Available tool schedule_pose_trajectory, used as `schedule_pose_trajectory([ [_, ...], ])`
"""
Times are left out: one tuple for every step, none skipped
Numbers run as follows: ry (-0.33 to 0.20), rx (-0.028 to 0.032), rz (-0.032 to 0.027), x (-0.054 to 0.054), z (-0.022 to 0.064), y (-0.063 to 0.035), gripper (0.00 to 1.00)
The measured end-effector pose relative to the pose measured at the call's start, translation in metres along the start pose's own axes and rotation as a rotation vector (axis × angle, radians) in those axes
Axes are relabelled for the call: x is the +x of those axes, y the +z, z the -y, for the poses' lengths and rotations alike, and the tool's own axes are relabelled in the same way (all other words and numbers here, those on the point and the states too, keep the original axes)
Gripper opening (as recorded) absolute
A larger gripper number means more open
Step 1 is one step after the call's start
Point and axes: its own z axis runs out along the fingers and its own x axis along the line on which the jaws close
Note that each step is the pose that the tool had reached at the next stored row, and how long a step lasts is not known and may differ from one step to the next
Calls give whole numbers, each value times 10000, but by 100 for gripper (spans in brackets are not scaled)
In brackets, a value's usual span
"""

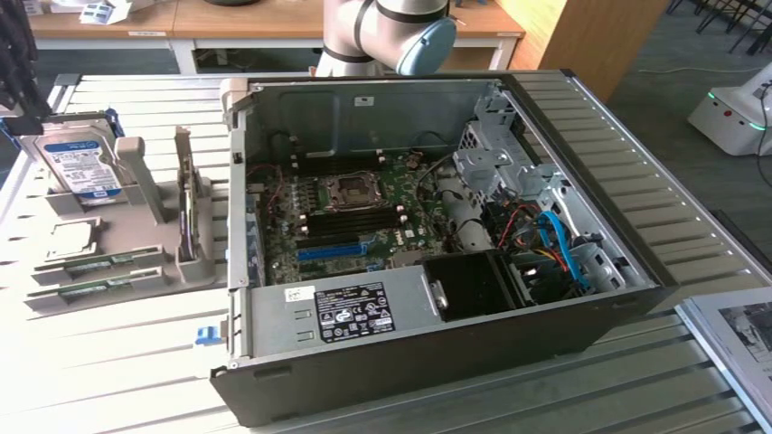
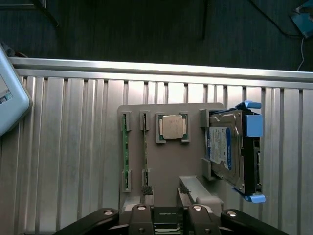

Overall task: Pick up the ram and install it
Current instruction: 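Pick up the ram and move it above insertion slot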

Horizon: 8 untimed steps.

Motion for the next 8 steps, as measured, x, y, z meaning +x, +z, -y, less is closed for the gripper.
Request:
schedule_pose_trajectory([
  [0, 0, 0, 0, 0, 0, 33],
  [0, 0, 0, 0, 0, 0, 33],
  [0, 0, 0, 0, 0, 0, 39],
  [0, 0, 0, 0, 0, 0, 39],
  [0, 0, 0, 0, 0, 0, 39],
  [0, 0, 0, 0, 0, 0, 39],
  [0, 0, 0, 0, 0, 0, 39],
  [0, 1, 1, 0, 0, 1, 39],
])
